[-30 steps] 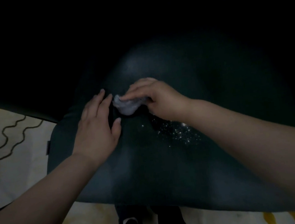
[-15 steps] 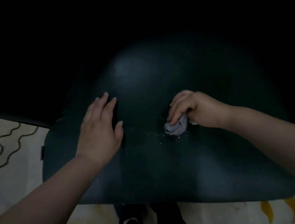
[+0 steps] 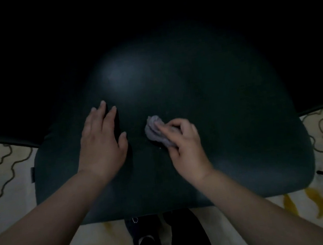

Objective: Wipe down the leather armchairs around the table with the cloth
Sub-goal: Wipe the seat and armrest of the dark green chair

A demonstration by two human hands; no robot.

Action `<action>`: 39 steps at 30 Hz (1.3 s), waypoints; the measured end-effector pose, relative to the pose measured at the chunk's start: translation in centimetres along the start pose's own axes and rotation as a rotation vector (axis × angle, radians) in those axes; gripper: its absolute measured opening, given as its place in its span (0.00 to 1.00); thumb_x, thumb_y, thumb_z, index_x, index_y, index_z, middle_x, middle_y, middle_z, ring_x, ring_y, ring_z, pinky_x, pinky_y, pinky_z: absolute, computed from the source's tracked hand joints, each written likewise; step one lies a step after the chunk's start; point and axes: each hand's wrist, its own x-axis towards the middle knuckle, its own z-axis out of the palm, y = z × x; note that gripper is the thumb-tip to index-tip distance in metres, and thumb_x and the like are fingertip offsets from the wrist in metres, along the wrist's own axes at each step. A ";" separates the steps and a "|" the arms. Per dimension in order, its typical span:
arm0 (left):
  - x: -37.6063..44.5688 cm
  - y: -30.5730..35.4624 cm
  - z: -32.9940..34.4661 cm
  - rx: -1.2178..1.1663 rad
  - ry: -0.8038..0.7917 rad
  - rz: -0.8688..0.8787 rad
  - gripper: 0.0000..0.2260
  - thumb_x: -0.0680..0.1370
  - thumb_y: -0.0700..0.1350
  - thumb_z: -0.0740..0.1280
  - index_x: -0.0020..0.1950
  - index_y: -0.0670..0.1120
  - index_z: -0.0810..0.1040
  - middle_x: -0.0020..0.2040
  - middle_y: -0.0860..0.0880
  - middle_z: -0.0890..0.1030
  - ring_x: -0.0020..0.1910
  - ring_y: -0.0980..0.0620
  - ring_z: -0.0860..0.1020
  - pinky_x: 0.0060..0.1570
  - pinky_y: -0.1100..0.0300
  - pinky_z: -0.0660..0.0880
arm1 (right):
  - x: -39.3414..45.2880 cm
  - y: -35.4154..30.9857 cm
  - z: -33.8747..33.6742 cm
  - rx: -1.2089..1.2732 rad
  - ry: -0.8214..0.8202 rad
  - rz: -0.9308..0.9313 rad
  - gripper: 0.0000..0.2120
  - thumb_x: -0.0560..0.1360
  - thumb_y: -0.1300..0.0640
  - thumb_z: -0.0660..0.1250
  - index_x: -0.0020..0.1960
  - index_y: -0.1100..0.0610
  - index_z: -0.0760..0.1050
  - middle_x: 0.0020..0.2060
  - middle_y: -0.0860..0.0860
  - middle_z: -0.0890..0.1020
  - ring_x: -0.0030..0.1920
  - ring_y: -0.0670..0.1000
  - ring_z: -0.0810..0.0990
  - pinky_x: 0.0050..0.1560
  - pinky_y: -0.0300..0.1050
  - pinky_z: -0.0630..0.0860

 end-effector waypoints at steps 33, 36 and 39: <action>-1.9 -4.4 0.3 0.022 -0.047 0.150 0.29 0.78 0.51 0.62 0.78 0.49 0.58 0.79 0.48 0.51 0.77 0.48 0.49 0.75 0.51 0.50 | 2.9 -6.8 8.5 -0.253 0.369 0.178 0.31 0.71 0.63 0.68 0.73 0.55 0.65 0.51 0.60 0.72 0.48 0.59 0.71 0.47 0.52 0.70; -2.1 -4.3 0.3 0.060 -0.050 0.140 0.31 0.77 0.54 0.62 0.78 0.50 0.56 0.79 0.49 0.50 0.77 0.48 0.49 0.74 0.47 0.52 | 3.6 -4.0 5.5 -0.292 0.324 0.130 0.25 0.75 0.62 0.65 0.70 0.50 0.68 0.50 0.58 0.72 0.49 0.60 0.71 0.49 0.51 0.67; -2.3 -4.1 0.4 0.085 -0.047 0.136 0.33 0.76 0.57 0.61 0.78 0.51 0.54 0.79 0.49 0.48 0.77 0.48 0.48 0.74 0.46 0.51 | 4.4 -0.3 2.7 -0.273 0.516 0.362 0.19 0.79 0.57 0.59 0.70 0.53 0.68 0.52 0.55 0.70 0.54 0.58 0.69 0.53 0.45 0.61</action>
